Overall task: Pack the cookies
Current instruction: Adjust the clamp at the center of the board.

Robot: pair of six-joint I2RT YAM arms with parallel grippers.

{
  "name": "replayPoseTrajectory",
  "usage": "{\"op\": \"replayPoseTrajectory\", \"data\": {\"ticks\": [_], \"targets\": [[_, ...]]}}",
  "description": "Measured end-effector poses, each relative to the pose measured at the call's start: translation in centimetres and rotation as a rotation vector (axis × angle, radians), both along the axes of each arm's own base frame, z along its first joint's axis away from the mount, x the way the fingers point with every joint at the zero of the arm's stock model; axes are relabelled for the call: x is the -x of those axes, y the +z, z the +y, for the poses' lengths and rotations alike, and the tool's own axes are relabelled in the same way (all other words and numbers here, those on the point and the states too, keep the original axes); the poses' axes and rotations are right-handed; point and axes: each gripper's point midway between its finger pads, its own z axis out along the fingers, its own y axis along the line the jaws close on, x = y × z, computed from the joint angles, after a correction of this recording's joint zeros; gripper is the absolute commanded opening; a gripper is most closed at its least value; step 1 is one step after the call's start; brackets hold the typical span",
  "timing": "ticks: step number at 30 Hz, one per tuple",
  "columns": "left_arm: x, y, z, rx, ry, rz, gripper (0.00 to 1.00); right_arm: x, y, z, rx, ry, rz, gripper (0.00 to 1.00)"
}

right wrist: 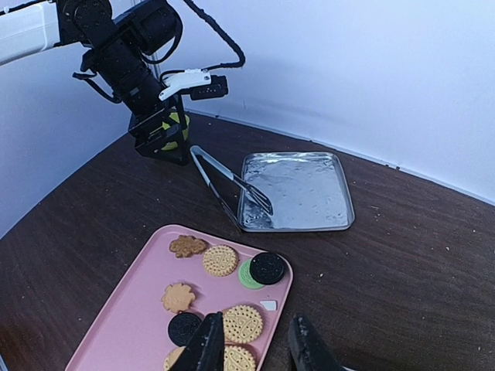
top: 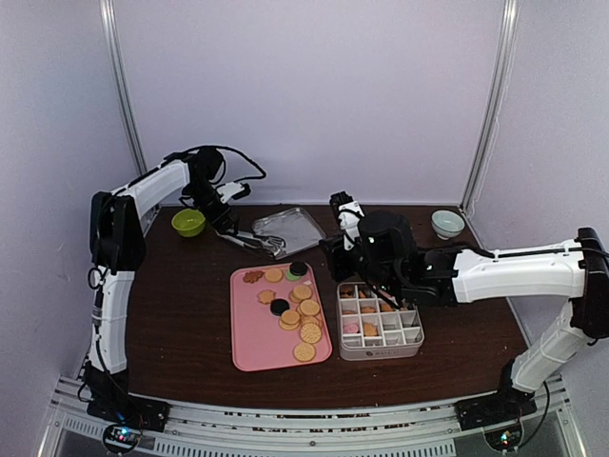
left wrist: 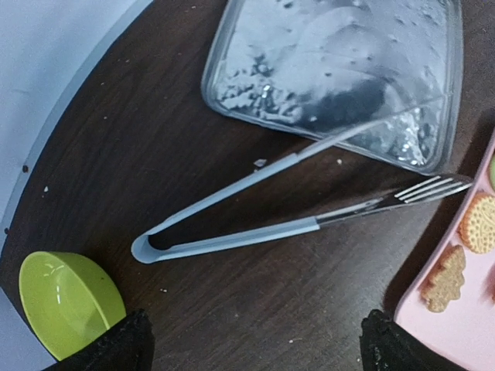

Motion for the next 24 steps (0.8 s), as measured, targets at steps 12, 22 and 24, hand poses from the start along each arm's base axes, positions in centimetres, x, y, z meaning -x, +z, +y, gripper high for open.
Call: {"op": "replayPoseTrajectory", "data": {"ticks": [12, 22, 24], "targets": [[-2.6, -4.6, 0.6, -0.005, 0.215, 0.033, 0.95, 0.3, -0.7, 0.0, -0.023, 0.002, 0.033, 0.29], [-3.1, -6.6, 0.9, -0.021, 0.297, 0.044, 0.93, 0.6, -0.8, 0.4, -0.060, 0.019, 0.063, 0.28], [-3.3, -6.3, 0.6, 0.006, 0.314, 0.048, 0.96, 0.7, -0.8, 0.5, -0.063, 0.026, 0.067, 0.28]]}}
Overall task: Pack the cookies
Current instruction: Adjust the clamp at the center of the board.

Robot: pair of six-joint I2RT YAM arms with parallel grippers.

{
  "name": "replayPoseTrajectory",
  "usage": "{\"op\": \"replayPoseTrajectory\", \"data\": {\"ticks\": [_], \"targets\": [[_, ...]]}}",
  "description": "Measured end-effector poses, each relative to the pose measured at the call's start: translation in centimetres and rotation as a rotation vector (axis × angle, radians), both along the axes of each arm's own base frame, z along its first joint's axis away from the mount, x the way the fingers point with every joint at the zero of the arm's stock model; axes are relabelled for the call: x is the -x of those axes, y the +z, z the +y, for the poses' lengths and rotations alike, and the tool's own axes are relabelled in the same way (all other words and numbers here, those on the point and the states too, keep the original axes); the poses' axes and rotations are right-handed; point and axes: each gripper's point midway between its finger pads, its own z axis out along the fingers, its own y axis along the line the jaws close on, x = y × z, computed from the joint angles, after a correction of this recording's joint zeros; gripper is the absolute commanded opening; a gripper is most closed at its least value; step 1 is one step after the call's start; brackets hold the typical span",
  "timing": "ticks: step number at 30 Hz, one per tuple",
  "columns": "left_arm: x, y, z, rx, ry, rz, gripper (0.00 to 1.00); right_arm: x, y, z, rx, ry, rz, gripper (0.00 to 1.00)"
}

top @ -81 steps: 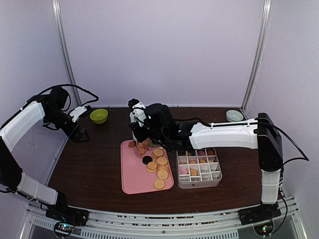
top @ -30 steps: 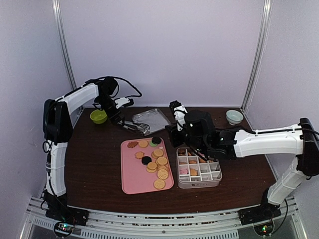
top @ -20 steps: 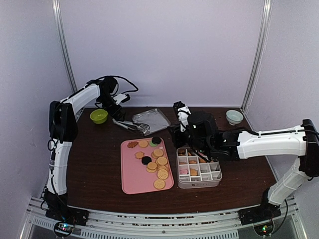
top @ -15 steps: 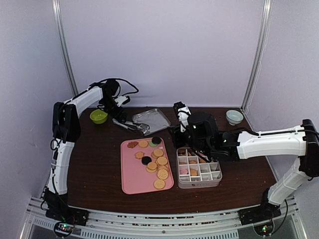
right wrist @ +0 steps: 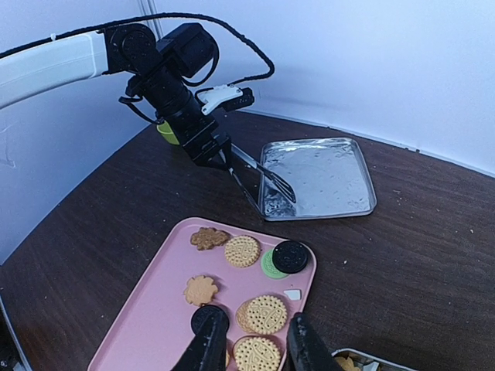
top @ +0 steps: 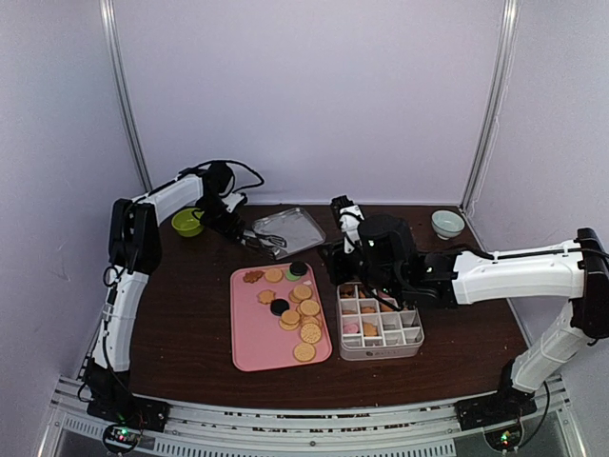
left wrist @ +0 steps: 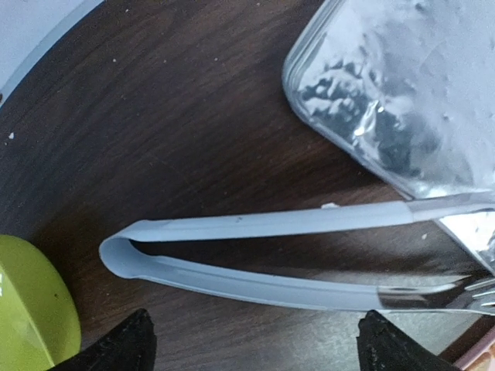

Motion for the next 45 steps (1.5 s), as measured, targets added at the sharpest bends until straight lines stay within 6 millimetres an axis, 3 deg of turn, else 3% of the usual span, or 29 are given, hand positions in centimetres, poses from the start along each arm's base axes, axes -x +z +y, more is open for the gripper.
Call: {"op": "replayPoseTrajectory", "data": {"ticks": [6, 13, 25, 33, 45], "targets": [[0.6, 0.5, -2.5, 0.154, 0.030, 0.041, 0.97, 0.3, -0.2, 0.2, 0.003, 0.012, 0.008, 0.28], [1.0, 0.6, -4.0, 0.181, 0.051, 0.048, 0.94, 0.6, -0.5, 0.3, 0.006, 0.014, 0.023, 0.27], [1.0, 0.2, -3.8, 0.159, 0.082, 0.050, 0.87, 0.8, -0.7, 0.2, 0.007, 0.013, 0.035, 0.25], [1.9, -1.6, -3.1, 0.144, 0.123, 0.095, 0.83, 1.0, -0.5, 0.2, 0.006, 0.017, 0.035, 0.24], [2.0, -2.0, -2.6, 0.149, 0.161, 0.111, 0.51, 1.2, 0.1, 0.0, -0.007, 0.016, 0.035, 0.22]]}}
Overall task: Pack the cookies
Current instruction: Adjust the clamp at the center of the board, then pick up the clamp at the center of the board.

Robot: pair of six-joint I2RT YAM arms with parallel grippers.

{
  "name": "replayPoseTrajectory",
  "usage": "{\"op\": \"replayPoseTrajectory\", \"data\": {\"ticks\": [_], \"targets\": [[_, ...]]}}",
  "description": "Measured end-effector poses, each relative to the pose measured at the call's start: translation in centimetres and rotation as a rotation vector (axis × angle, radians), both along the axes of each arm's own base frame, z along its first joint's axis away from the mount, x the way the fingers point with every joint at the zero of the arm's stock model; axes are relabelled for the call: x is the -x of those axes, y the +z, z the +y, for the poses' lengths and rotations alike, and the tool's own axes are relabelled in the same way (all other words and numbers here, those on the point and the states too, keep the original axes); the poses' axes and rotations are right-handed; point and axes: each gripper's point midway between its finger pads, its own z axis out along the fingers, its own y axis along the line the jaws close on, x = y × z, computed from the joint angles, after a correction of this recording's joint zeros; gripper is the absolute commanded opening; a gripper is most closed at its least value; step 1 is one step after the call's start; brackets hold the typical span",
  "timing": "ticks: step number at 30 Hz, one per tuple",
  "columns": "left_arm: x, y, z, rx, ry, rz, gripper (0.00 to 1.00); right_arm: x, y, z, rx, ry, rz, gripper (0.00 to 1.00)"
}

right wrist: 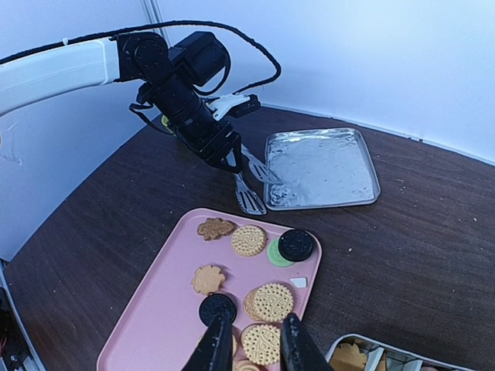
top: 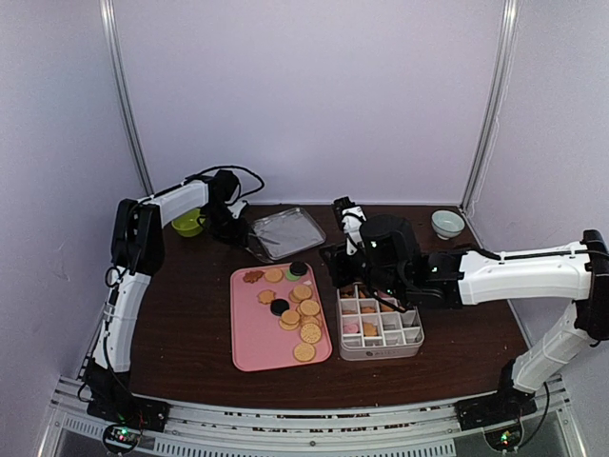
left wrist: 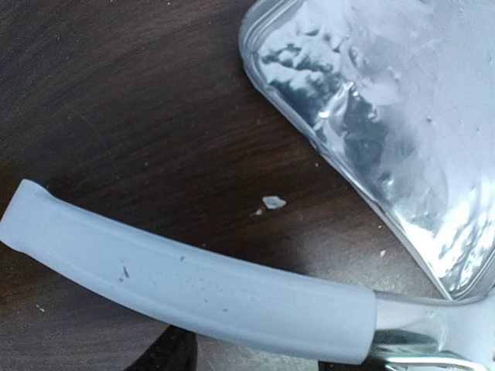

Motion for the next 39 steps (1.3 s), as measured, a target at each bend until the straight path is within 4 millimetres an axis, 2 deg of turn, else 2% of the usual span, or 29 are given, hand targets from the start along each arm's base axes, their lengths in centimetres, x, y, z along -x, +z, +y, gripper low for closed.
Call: {"op": "replayPoseTrajectory", "data": {"ticks": [2, 12, 14, 22, 30, 32, 34, 37, 38, 39], "targets": [[-0.1, 0.0, 0.3, 0.005, 0.006, 0.002, 0.46, 0.0, -0.1, 0.0, -0.002, -0.002, 0.005, 0.22], [-0.7, 0.2, 1.8, 0.058, 0.042, 0.017, 0.07, 0.0, -0.5, 0.0, 0.007, -0.004, 0.017, 0.22], [-0.7, 0.2, 2.0, 0.070, 0.046, 0.021, 0.01, -0.1, -0.4, 0.2, 0.009, -0.004, 0.018, 0.22], [-1.4, 0.8, 2.9, 0.106, 0.060, 0.015, 0.00, -0.4, -0.2, 0.7, 0.013, -0.002, 0.021, 0.21], [-1.4, 3.1, 2.9, 0.159, 0.034, -0.010, 0.24, -0.4, -0.5, 1.2, 0.022, 0.011, 0.030, 0.21], [-1.0, 3.9, 2.8, 0.162, 0.009, -0.018, 0.35, -0.4, -0.5, 1.2, 0.023, 0.013, 0.031, 0.21], [-0.7, 4.8, 2.9, 0.160, -0.018, -0.030, 0.50, -0.4, -0.5, 1.2, 0.025, 0.013, 0.031, 0.21], [-0.1, 6.2, 3.0, 0.175, -0.048, -0.033, 0.89, -0.3, -0.6, 1.2, 0.029, 0.013, 0.033, 0.21], [0.1, 6.8, 3.2, 0.182, -0.053, -0.035, 0.97, -0.3, -0.6, 1.2, 0.029, 0.013, 0.034, 0.21], [0.2, 7.2, 3.3, 0.191, -0.055, -0.036, 0.98, -0.3, -0.6, 1.2, 0.030, 0.014, 0.034, 0.21]]}}
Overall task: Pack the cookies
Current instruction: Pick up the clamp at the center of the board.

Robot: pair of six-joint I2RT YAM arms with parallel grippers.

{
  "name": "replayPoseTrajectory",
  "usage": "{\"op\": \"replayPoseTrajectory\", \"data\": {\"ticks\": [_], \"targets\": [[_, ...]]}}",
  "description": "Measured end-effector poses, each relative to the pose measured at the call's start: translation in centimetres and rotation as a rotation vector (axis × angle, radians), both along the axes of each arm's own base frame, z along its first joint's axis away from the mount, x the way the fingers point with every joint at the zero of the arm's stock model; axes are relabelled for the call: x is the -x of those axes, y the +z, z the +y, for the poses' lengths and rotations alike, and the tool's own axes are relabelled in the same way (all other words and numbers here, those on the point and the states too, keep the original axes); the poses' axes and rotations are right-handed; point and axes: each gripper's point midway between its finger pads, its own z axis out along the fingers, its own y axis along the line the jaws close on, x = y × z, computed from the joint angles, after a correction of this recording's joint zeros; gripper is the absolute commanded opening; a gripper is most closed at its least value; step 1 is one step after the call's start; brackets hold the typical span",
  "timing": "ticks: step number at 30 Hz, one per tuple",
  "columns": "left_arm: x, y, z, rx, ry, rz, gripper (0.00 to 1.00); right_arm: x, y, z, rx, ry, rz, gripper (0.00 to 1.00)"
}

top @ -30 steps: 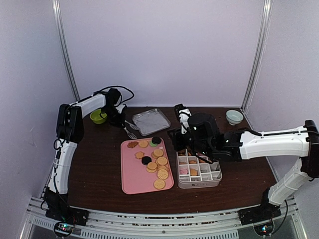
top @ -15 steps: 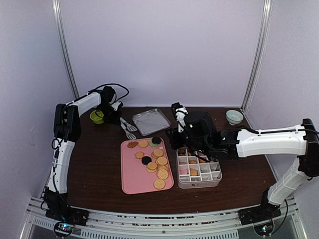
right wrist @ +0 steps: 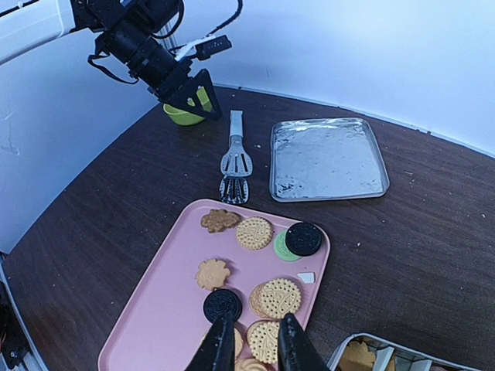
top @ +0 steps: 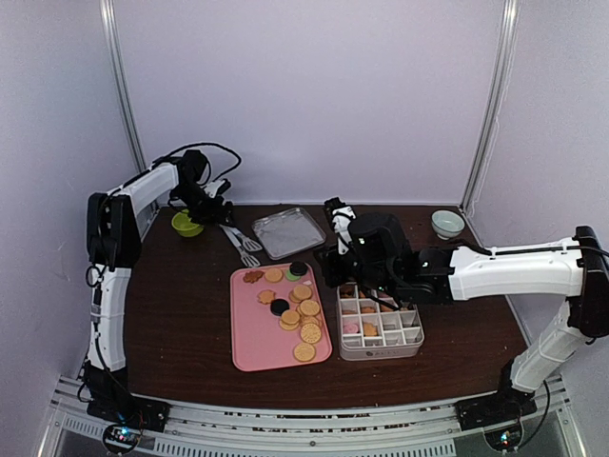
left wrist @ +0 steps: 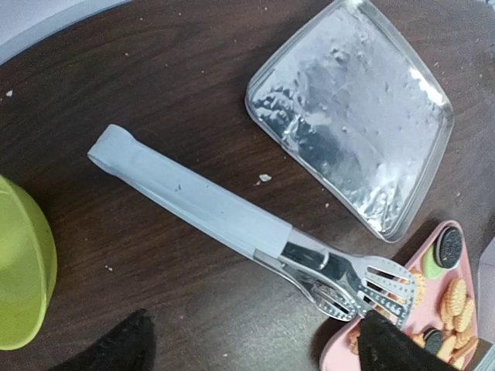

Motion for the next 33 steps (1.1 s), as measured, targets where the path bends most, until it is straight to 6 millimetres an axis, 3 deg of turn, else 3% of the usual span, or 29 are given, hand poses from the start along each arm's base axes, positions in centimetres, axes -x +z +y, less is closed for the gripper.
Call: {"op": "replayPoseTrajectory", "data": {"ticks": [7, 17, 25, 33], "targets": [[-0.2, 1.9, -0.5, 0.077, 0.011, -0.003, 0.98, 0.0, 0.0, 0.0, 0.000, 0.002, 0.001, 0.21], [0.6, -2.6, -5.6, 0.038, 0.018, 0.075, 0.98, 0.1, -0.1, 0.0, -0.002, -0.002, 0.007, 0.20], [-0.2, -3.2, -5.7, 0.013, 0.036, 0.053, 0.98, 0.4, -0.7, -0.4, 0.013, -0.001, 0.015, 0.20], [0.5, -4.8, -5.7, 0.015, 0.038, 0.093, 0.97, 0.5, -0.4, -0.5, 0.007, -0.001, 0.011, 0.20]]}}
